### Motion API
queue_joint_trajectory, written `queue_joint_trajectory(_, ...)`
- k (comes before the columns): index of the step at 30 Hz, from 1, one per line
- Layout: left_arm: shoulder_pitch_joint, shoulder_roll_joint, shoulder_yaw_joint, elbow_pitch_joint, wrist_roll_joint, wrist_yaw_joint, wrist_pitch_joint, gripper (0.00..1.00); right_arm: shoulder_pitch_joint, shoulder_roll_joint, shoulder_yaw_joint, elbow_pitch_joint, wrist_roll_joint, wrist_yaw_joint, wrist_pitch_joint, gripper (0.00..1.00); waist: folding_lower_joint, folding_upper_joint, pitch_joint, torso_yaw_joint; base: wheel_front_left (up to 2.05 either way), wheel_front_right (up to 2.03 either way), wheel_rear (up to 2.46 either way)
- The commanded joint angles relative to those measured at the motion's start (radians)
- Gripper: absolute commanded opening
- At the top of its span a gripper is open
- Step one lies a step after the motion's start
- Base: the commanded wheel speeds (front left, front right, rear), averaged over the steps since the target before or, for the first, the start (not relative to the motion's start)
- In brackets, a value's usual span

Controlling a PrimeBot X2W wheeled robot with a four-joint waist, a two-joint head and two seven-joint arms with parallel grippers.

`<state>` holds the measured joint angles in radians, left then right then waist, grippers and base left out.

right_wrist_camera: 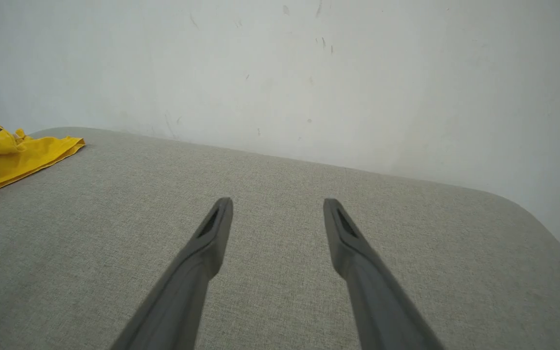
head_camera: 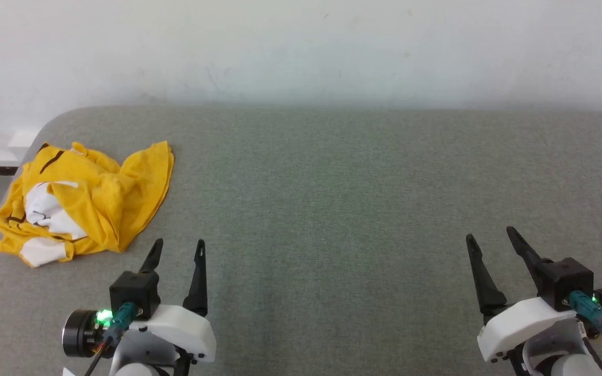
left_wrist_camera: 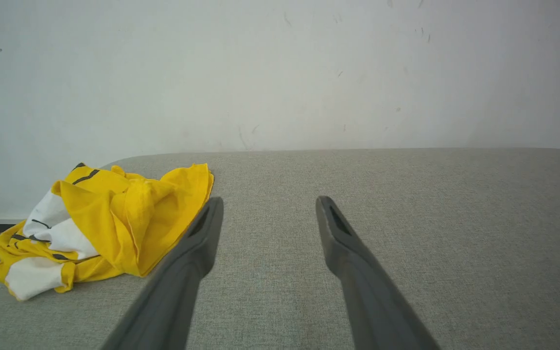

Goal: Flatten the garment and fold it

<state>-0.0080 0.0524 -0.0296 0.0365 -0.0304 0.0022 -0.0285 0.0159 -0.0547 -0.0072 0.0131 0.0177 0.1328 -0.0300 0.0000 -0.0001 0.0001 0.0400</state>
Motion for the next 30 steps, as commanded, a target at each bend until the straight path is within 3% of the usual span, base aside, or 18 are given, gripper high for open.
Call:
queue_joint_trajectory(1, -0.023, 0.0, -0.004, 0.009, -0.007, 0.008, -0.011, 1.0, -0.002, 0.001, -0.005, 0.003, 0.008, 0.0, -0.01, 1.0, 0.0, 0.0, 0.0, 0.015, 0.0, 0.0, 0.0)
queue_joint_trajectory(30, -0.05, -0.001, -0.025, 0.053, -0.052, 0.034, -0.072, 1.0, -0.014, 0.002, -0.005, 0.037, 0.038, -0.001, -0.071, 1.0, 0.0, 0.0, 0.005, 0.231, 0.0, 0.0, 0.0)
